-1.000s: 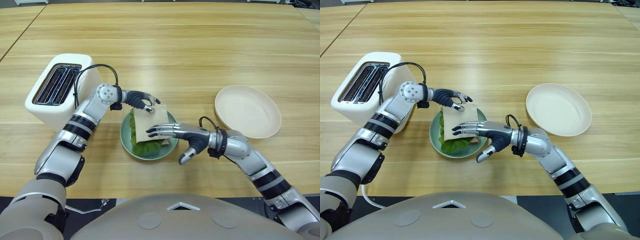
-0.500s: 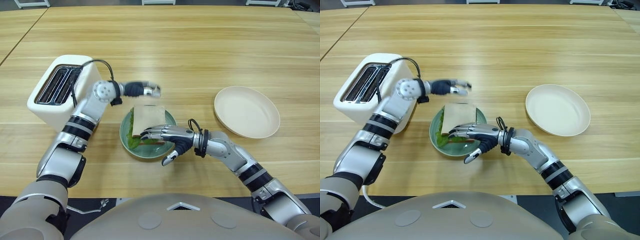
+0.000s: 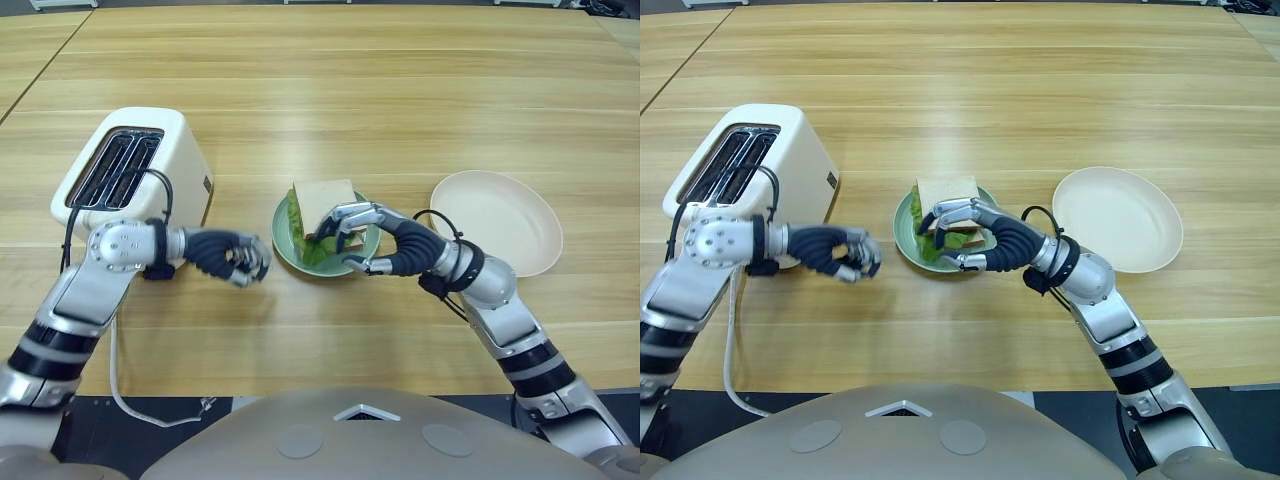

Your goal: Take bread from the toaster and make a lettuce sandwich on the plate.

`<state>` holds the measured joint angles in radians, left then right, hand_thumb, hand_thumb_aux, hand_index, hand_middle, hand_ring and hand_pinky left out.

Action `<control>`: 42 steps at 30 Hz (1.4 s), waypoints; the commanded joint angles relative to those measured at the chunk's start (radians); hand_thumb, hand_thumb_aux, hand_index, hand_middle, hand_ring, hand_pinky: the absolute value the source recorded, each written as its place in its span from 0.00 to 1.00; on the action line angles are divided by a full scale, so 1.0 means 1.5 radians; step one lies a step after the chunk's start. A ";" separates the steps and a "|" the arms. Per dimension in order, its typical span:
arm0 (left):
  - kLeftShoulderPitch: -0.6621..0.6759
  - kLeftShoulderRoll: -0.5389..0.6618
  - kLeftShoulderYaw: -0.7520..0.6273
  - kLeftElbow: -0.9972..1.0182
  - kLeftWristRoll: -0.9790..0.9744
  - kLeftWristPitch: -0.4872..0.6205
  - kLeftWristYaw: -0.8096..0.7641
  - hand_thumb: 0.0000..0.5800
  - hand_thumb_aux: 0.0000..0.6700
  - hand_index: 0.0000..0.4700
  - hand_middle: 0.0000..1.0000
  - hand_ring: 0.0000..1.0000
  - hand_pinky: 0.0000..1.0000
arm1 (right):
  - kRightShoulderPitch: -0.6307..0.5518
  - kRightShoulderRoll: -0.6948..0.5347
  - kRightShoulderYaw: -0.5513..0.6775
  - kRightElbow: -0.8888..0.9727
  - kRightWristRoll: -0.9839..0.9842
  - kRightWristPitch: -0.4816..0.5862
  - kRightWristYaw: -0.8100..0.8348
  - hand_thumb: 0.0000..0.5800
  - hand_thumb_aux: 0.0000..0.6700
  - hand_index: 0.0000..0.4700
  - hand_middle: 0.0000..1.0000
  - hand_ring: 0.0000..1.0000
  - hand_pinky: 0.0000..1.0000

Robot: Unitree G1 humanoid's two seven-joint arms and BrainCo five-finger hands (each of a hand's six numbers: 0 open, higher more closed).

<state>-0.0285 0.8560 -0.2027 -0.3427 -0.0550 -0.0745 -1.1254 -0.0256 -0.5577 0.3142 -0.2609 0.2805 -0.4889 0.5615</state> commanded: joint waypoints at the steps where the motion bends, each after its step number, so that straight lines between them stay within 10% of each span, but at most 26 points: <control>1: 0.019 -0.024 -0.063 -0.023 0.054 0.013 0.022 1.00 1.00 1.00 1.00 1.00 1.00 | 0.028 -0.066 -0.003 0.043 -0.100 0.024 0.052 1.00 1.00 1.00 1.00 1.00 1.00; 10: -0.002 -0.175 -0.219 0.108 0.376 0.051 0.247 1.00 1.00 1.00 1.00 1.00 1.00 | -0.008 -0.067 0.097 0.263 -0.533 0.022 -0.040 1.00 1.00 1.00 1.00 1.00 1.00; 23: -0.071 -0.248 -0.232 0.265 0.448 0.048 0.392 1.00 1.00 1.00 1.00 1.00 1.00 | -0.116 0.091 0.118 0.410 -0.584 -0.053 -0.259 1.00 1.00 1.00 1.00 1.00 1.00; 24: -0.065 -0.245 -0.219 0.246 0.420 0.031 0.391 1.00 1.00 1.00 0.78 0.78 0.78 | -0.105 0.089 0.103 0.389 -0.552 -0.062 -0.254 1.00 1.00 1.00 1.00 1.00 1.00; 25: -0.054 -0.243 -0.193 0.215 0.376 0.003 0.395 0.92 0.71 0.71 0.00 0.00 0.00 | -0.089 0.085 0.079 0.356 -0.506 -0.073 -0.253 0.92 0.73 0.73 0.77 0.77 0.77; 26: -0.043 -0.245 -0.161 0.184 0.334 -0.022 0.406 0.33 0.18 0.18 0.00 0.00 0.00 | -0.075 0.082 0.053 0.327 -0.462 -0.082 -0.254 0.73 0.48 0.48 0.01 0.01 0.01; 27: -0.033 -0.261 -0.109 0.151 0.282 -0.051 0.440 0.00 0.00 0.00 0.00 0.00 0.00 | -0.056 0.081 0.013 0.284 -0.402 -0.094 -0.264 0.00 0.00 0.00 0.00 0.00 0.00; 33: 0.036 -0.400 0.062 0.142 0.139 -0.232 0.656 0.00 0.00 0.00 0.00 0.00 0.00 | 0.050 0.210 -0.218 0.065 -0.265 -0.123 -0.454 0.00 0.00 0.00 0.00 0.00 0.00; 42: 0.087 -0.540 0.053 0.312 0.242 -0.439 0.869 0.00 0.00 0.00 0.00 0.00 0.00 | 0.095 0.348 -0.180 0.122 -0.384 -0.140 -0.541 0.00 0.00 0.00 0.00 0.00 0.00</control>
<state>0.1066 0.0547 -0.1313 0.1011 0.2851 -0.7047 0.1458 0.0899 -0.0541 0.0282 -0.0890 -0.2771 -0.6903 -0.2469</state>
